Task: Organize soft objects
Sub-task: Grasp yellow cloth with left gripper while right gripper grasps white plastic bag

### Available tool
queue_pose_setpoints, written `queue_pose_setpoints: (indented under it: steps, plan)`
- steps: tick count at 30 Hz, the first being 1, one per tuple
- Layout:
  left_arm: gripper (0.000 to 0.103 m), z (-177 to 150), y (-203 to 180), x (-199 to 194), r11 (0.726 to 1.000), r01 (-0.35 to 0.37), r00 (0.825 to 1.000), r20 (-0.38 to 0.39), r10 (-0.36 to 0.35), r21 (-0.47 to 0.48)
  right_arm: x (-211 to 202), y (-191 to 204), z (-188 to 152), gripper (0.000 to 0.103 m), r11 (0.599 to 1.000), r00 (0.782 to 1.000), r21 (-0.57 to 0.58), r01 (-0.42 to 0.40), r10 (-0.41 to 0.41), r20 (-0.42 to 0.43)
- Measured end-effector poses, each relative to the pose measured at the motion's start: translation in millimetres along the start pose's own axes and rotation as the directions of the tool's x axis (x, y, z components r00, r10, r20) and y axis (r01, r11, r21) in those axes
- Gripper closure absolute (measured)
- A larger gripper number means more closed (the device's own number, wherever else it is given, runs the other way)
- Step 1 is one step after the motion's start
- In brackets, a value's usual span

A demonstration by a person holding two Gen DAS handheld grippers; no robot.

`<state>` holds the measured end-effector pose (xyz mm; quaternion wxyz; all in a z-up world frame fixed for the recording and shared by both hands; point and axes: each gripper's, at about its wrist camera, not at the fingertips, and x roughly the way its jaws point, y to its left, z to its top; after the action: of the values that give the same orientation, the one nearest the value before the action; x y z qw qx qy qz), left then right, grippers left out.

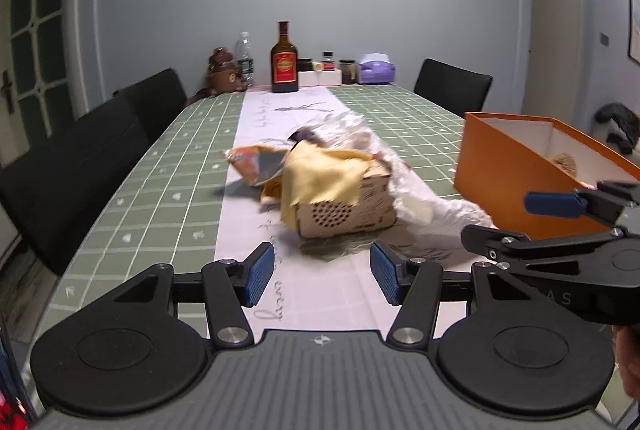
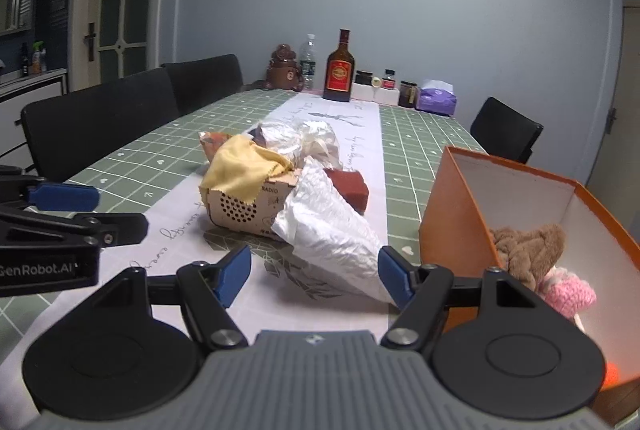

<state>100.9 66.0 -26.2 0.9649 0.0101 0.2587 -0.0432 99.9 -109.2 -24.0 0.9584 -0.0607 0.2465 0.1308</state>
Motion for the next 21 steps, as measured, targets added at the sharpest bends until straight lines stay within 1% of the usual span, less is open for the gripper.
queue_pose_setpoints:
  steps: [3,6,8,11,16,19,21]
  plan:
    - [0.038,-6,10,6,0.999,0.009,1.0,-0.001,-0.009,-0.036,11,4,-5,0.034,1.0,1.0,0.009,0.003,-0.003,-0.018]
    - [0.038,-9,14,11,0.998,0.001,1.0,-0.013,-0.002,-0.056,25,11,-6,0.034,0.998,0.998,-0.043,0.048,-0.049,-0.027]
    - [0.038,-10,15,15,0.998,0.005,1.0,-0.024,-0.007,-0.065,33,13,-7,0.034,0.996,0.998,-0.064,0.063,-0.065,-0.027]
    - [0.038,-12,12,21,0.999,0.008,0.999,-0.037,-0.01,-0.047,47,14,-8,0.034,0.994,0.997,-0.089,0.066,-0.07,-0.042]
    - [0.038,-9,5,38,1.0,0.012,0.998,-0.069,-0.013,-0.007,69,16,-2,0.034,0.983,0.994,-0.168,0.077,-0.088,-0.058]
    - [0.038,-3,6,46,1.0,0.016,0.997,-0.074,-0.017,-0.008,85,11,4,0.034,0.98,0.991,-0.179,0.084,-0.102,-0.09]
    - [0.037,4,7,53,1.0,0.016,0.997,-0.07,-0.017,-0.019,95,5,7,0.034,0.983,0.99,-0.167,0.075,-0.094,-0.109]
